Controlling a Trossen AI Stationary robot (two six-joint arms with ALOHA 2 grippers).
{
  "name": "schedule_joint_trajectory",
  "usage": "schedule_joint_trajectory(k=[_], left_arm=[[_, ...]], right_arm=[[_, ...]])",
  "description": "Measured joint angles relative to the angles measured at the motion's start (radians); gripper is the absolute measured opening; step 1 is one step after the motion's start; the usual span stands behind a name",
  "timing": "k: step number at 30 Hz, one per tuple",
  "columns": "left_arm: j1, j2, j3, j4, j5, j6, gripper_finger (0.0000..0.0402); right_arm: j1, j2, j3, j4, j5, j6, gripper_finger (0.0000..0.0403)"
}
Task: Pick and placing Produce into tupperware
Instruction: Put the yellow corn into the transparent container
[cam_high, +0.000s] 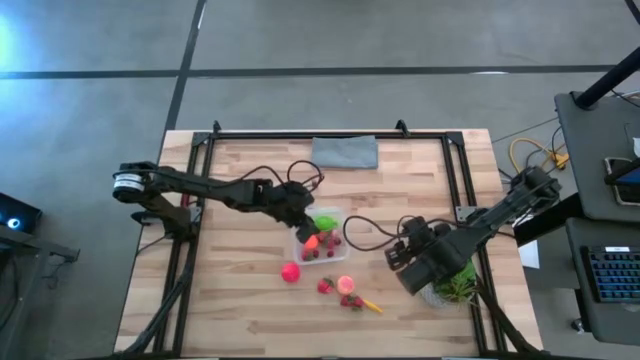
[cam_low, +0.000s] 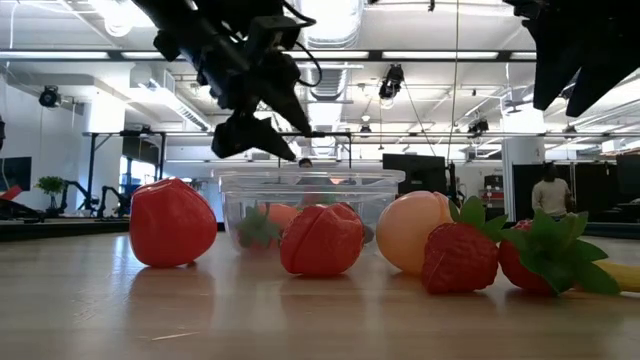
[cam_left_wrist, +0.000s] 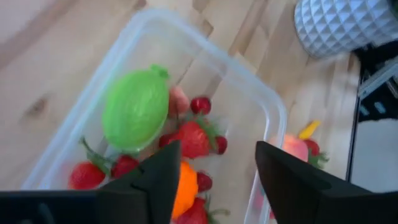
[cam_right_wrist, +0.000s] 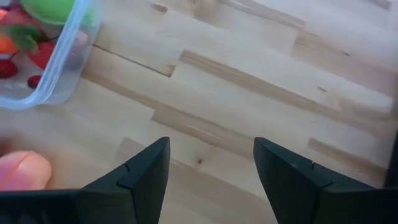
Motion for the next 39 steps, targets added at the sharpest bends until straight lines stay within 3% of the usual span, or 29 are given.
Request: schedule_joint_trajectory(k=[6, 10, 15, 19, 24, 28, 39], left_arm=[[-0.001, 0.000, -0.004, -0.030, -0.002, -0.076, 0.0251], [-0.001, -0.016, 0.000, -0.029, 0.009, -0.079, 0.0262], [-0.001, -0.076, 0.013, 0.007, -0.017, -0.026, 0.0262], [-0.001, -0.137, 0.008, -0.035, -0.039, 0.032, 0.0262], [-0.001, -0.211, -0.025, -0.085, -0.041, 0.083, 0.0262], [-0.001, -0.257, -0.042, -0.099, -0.056, 0.159, 0.0262], [0.001, -0.328, -0.115, -0.175, -0.141, 0.320, 0.0262]], right_arm=[[-0.002, -0.050, -0.055, 0.054, 0.002, -0.093, 0.0224], [-0.006, -0.118, -0.111, 0.121, -0.005, -0.209, 0.0224], [0.000, -0.222, -0.228, 0.370, -0.016, -0.557, 0.0224], [0.005, -0.236, -0.313, 0.564, -0.155, -0.819, 0.0224], [0.015, -0.160, -0.353, 0.704, -0.308, -0.843, 0.0224], [0.035, -0.045, -0.308, 0.744, -0.399, -0.936, 0.0224], [0.040, 0.232, -0.036, 0.710, -0.410, -0.962, 0.0224]])
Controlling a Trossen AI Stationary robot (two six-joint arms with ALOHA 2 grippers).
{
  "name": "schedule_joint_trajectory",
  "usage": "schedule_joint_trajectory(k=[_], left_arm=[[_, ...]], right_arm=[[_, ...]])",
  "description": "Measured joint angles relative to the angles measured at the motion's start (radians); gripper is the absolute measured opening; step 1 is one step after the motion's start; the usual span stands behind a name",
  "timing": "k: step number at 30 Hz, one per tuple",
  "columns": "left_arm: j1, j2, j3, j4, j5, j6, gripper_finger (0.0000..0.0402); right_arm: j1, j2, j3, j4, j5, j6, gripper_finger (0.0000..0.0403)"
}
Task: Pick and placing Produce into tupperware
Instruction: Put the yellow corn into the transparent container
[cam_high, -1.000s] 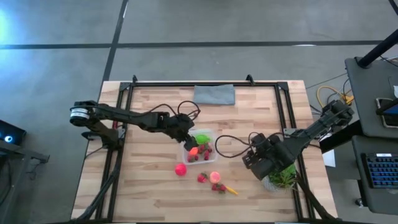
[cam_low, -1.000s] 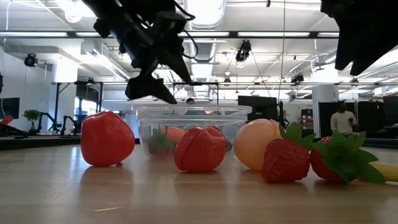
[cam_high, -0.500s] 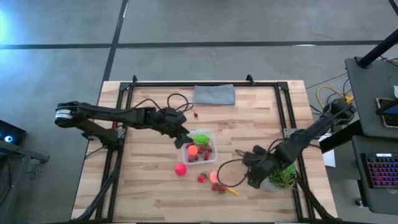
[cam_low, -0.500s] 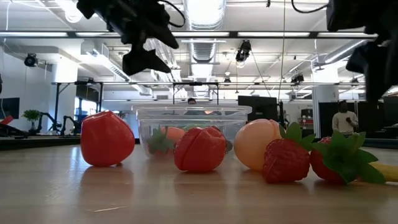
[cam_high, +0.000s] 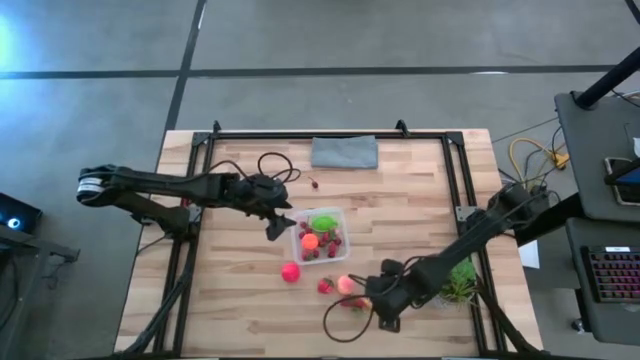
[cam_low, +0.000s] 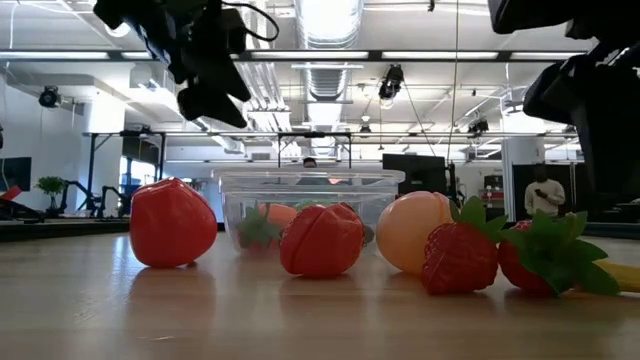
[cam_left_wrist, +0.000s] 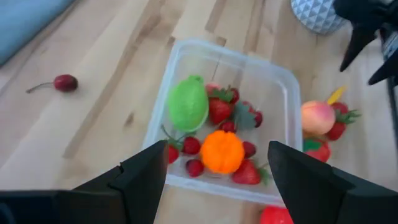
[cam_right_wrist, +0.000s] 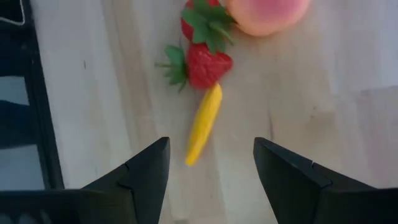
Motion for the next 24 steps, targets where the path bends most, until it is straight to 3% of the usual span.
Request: schedule_joint_trajectory(k=[14, 24], left_arm=[[0.001, -0.069, -0.056, -0.029, -0.060, 0.280, 0.0262], [0.010, -0.137, -0.065, -0.056, -0.168, 0.345, 0.0262]], right_arm=[[0.002, 0.213, 0.186, -0.076, -0.013, 0.260, 0.0224], [0.002, 0.318, 0.283, -0.165, -0.033, 0.283, 0.0224]])
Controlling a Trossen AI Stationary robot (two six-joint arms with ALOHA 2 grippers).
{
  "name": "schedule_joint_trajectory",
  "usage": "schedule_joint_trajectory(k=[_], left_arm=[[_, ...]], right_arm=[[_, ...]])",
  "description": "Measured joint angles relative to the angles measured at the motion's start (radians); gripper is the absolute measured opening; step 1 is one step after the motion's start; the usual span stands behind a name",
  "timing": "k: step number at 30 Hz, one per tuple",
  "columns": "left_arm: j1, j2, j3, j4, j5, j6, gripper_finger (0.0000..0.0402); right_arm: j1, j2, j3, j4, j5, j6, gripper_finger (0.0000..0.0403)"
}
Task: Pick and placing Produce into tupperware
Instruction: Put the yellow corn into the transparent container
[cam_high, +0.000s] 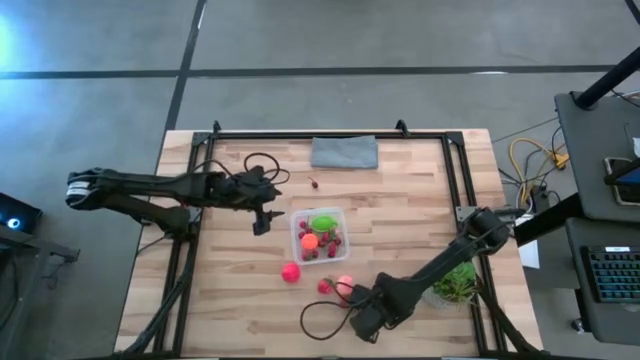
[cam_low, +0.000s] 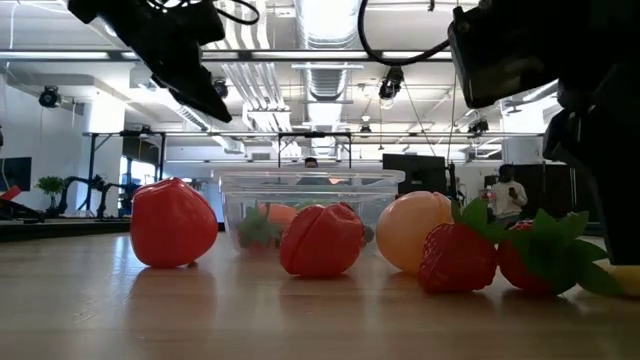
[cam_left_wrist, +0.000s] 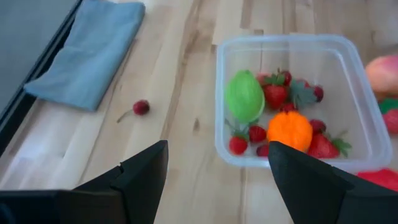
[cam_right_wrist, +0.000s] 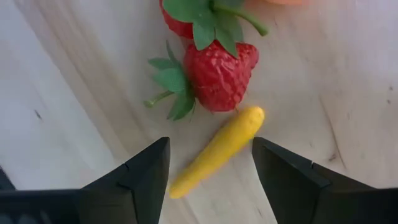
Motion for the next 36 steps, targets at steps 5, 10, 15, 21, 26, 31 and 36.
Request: schedule_joint_trajectory(k=[5, 10, 15, 21, 26, 31, 36], left_arm=[[0.006, -0.010, -0.004, -0.032, -0.003, -0.008, 0.0262], [0.010, 0.001, -0.002, -0.023, -0.003, -0.010, 0.0262], [0.010, 0.009, -0.002, -0.017, -0.003, -0.011, 0.0262], [0.010, 0.010, -0.002, -0.021, -0.007, -0.013, 0.0262], [0.010, 0.010, -0.002, -0.024, -0.010, -0.035, 0.0262], [0.010, 0.010, -0.002, -0.023, -0.010, -0.039, 0.0262], [0.010, 0.010, -0.002, -0.023, -0.010, -0.039, 0.0262]], right_arm=[[0.000, 0.000, 0.008, -0.041, -0.001, -0.008, 0.0222], [0.000, -0.008, -0.004, -0.067, -0.002, 0.000, 0.0195], [0.000, -0.011, -0.013, -0.076, -0.009, -0.015, 0.0150], [0.000, -0.014, -0.024, -0.075, -0.008, -0.026, 0.0112], [0.000, -0.020, -0.025, -0.088, -0.009, -0.004, 0.0088], [0.000, -0.041, -0.028, -0.101, -0.016, -0.008, 0.0063], [0.000, -0.096, -0.030, -0.129, 0.023, 0.025, 0.0048]])
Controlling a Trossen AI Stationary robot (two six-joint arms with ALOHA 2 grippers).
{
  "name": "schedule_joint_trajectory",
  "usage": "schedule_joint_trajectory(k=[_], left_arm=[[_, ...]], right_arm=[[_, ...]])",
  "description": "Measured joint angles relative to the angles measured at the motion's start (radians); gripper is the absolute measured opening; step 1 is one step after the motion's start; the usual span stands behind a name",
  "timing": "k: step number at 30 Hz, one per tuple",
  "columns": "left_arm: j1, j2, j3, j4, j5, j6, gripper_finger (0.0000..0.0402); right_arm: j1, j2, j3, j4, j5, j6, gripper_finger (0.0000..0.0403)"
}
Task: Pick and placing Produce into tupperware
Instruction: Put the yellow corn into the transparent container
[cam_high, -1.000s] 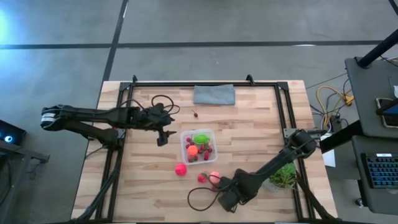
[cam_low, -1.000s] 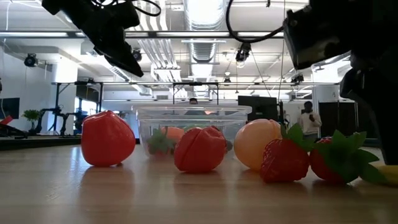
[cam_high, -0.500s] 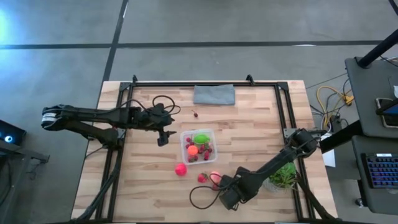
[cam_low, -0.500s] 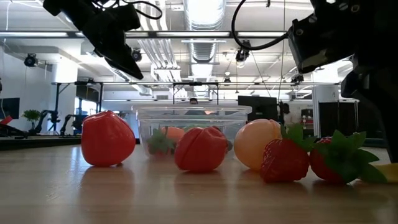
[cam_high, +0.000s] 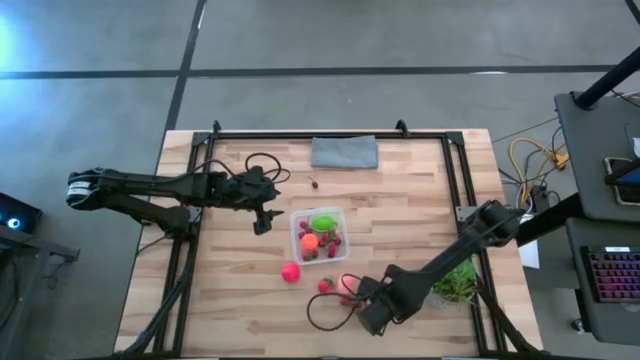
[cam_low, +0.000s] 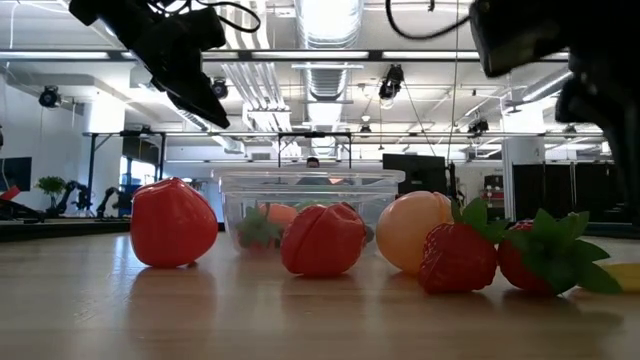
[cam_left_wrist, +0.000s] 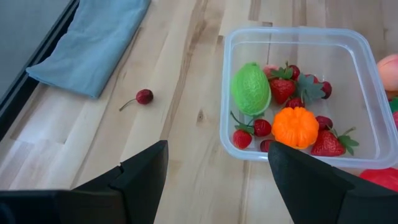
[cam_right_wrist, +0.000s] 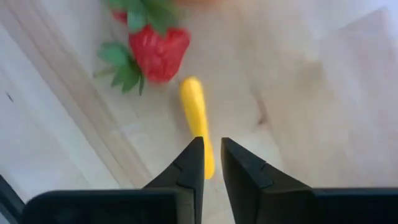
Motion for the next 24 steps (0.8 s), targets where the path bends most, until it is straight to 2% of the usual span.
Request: schedule_joint_trajectory(k=[4, 8, 13, 18, 24], left_arm=[[0.000, 0.002, 0.000, 0.001, 0.000, 0.000, 0.0262], [0.000, 0.005, 0.000, 0.003, 0.000, 0.000, 0.0262], [0.000, 0.011, -0.001, -0.001, 0.000, -0.031, 0.0262], [0.000, 0.011, -0.002, -0.001, 0.000, -0.043, 0.0262], [0.000, 0.011, -0.002, -0.002, 0.000, -0.043, 0.0262]], right_arm=[[0.000, -0.032, -0.005, -0.008, 0.061, 0.003, 0.0044], [0.001, -0.022, -0.022, 0.018, 0.057, 0.011, 0.0056], [0.006, -0.019, -0.035, 0.105, 0.037, 0.009, 0.0105], [0.007, -0.019, -0.036, 0.058, 0.028, -0.037, 0.0160], [0.005, -0.019, -0.043, 0.039, 0.028, -0.128, 0.0186]])
